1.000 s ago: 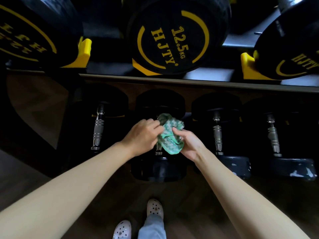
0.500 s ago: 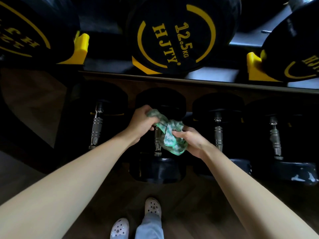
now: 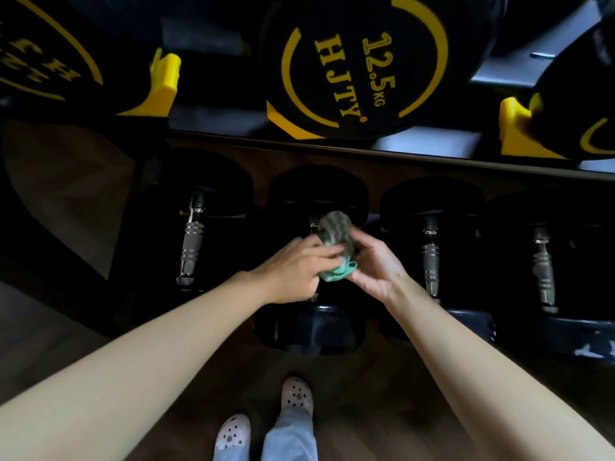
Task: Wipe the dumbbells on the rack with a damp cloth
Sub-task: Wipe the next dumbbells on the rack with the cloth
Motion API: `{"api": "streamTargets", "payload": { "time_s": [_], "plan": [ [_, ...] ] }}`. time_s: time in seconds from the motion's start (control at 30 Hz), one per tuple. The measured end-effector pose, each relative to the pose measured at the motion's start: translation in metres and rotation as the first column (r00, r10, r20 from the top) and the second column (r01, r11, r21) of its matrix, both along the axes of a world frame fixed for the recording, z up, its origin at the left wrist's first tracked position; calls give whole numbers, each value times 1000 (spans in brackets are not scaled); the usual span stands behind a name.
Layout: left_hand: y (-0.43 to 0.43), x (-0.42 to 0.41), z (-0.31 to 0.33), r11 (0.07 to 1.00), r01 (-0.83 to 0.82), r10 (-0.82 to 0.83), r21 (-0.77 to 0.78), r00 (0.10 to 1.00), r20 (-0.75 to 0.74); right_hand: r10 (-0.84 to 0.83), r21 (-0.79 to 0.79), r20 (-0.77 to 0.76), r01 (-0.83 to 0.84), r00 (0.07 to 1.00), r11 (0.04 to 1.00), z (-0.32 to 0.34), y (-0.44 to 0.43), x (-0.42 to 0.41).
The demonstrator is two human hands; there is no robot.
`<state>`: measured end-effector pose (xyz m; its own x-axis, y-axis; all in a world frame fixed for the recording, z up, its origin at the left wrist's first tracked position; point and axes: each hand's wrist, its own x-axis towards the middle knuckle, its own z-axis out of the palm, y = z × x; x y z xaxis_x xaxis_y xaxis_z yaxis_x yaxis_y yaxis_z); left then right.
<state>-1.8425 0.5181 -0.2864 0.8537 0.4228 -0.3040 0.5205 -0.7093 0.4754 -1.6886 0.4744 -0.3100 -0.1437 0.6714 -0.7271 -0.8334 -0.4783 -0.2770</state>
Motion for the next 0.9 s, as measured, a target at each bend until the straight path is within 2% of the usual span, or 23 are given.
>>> {"api": "streamTargets", "payload": {
  "time_s": [0.1,0.17,0.2,0.23,0.27,0.3,0.33,0.37,0.43,0.5,0.6,0.73,0.8,0.9],
  "plan": [
    [8,-12,-5,999,40,-40,-32,999,23,16,-4,112,-15,994,1000,-5,8,1],
    [14,-24,-17,997,-72,75,-36,993,95,57,-33,349,-48,935,998,-10,16,0],
    [17,-30,-25,982,-181,186,-51,976,115,90,-63,499,-67,862,996,-14,20,-1],
    [19,-34,-31,951,-300,307,-77,947,93,135,-106,670,-86,730,991,-20,23,0],
    [20,-38,-38,911,-397,402,-111,916,20,188,-148,821,-118,539,982,-25,26,-2],
    [21,-42,-44,878,-453,443,-156,892,-92,236,-191,913,-162,333,968,-32,28,-4],
    [21,-45,-49,848,-479,432,-227,872,-229,276,-243,946,-191,169,951,-37,30,-7],
    [20,-46,-52,818,-490,385,-300,855,-348,311,-292,948,-202,70,935,-41,33,-12],
    [15,-47,-55,774,-497,308,-393,837,-452,350,-340,937,-259,-7,904,-47,36,-24],
    [13,-48,-55,742,-525,317,-417,823,-471,344,-337,938,-359,-45,871,-50,37,-35],
    [14,-48,-57,705,-586,369,-400,784,-499,352,-392,919,-484,-175,782,-46,33,-35],
    [14,-49,-62,621,-658,439,-426,742,-507,346,-494,869,-652,-353,575,-38,17,-31],
    [12,-49,-62,596,-685,479,-418,722,-500,345,-558,830,-679,-439,478,-38,14,-36],
    [10,-48,-58,600,-696,488,-395,709,-509,388,-625,771,-717,-505,308,-35,15,-41]
  ]
}}
